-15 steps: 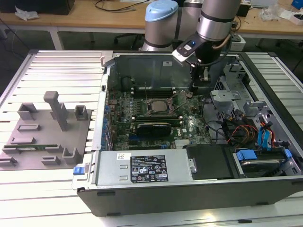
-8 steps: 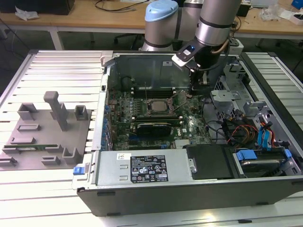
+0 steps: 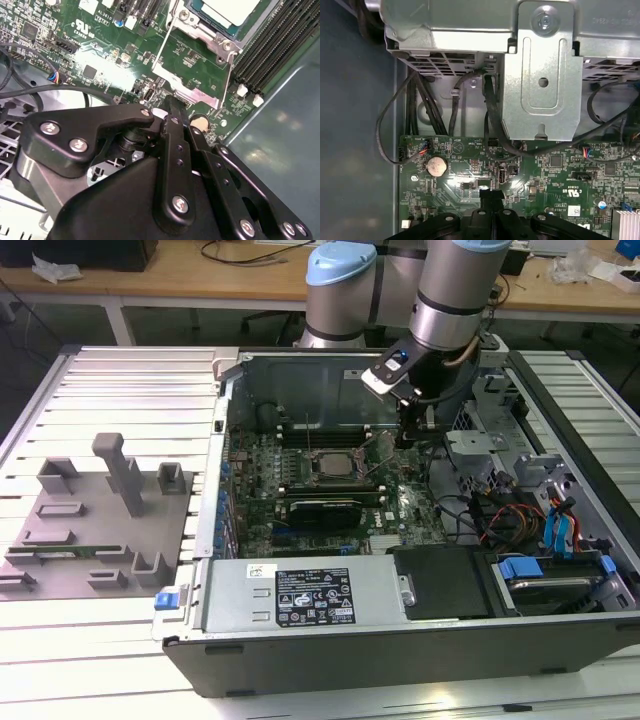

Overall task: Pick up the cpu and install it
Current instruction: 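Close the cpu cover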

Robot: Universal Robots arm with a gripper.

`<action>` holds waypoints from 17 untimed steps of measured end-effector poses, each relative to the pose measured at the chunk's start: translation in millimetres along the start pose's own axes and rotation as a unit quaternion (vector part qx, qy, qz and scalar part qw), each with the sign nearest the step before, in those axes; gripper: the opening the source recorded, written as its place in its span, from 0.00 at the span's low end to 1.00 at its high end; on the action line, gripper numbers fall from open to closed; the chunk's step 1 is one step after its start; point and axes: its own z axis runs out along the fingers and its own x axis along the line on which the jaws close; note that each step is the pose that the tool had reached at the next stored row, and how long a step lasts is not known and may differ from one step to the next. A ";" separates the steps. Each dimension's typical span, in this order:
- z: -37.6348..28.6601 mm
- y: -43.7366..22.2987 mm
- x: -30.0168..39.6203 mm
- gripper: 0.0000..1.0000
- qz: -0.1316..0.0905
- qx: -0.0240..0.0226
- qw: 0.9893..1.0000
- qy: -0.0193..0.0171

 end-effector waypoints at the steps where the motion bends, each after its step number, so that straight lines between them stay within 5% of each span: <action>1: 0.0 0.0 0.0 0.11 0.000 0.000 1.000 0.000; 14: 0.4 -10.8 0.3 0.11 0.000 -0.001 1.000 0.000; 16: 0.8 -27.0 0.7 0.11 0.000 -0.004 1.000 0.000; 17: 1.1 -40.6 1.1 0.11 0.000 -0.006 1.000 0.000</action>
